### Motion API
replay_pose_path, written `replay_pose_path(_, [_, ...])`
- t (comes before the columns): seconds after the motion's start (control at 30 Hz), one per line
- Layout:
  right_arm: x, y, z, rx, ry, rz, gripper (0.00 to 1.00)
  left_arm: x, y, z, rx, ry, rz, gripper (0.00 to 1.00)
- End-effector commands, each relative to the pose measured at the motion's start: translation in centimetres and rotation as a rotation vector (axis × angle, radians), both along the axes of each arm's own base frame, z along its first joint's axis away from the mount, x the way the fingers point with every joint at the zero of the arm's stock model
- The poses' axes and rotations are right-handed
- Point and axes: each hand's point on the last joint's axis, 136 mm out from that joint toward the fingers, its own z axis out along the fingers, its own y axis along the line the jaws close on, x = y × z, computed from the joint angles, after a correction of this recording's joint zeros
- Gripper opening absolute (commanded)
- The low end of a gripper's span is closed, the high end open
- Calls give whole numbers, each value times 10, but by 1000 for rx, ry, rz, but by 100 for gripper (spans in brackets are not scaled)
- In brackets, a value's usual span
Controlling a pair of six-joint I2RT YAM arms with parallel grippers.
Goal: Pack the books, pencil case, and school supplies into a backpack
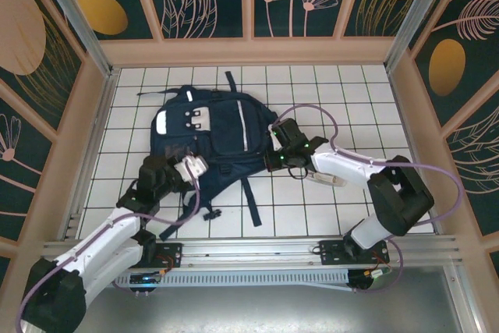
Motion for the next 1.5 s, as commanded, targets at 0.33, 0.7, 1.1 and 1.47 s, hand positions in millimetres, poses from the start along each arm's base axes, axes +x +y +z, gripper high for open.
replay_pose_path(0.33, [-46, 134, 12, 206, -50, 352, 0, 83, 70, 34, -514, 512, 900, 86])
replay_pose_path(0.7, [-72, 185, 28, 347, -132, 532, 0, 10, 6, -14, -1038, 1108, 979, 87])
replay_pose_path(1.1, [-86, 207, 43, 353, -215, 589, 0, 11, 42, -76, -917, 1031, 1252, 56])
replay_pose_path(1.47, [-32, 61, -28, -183, -154, 373, 0, 53, 66, -27, -644, 763, 1070, 0])
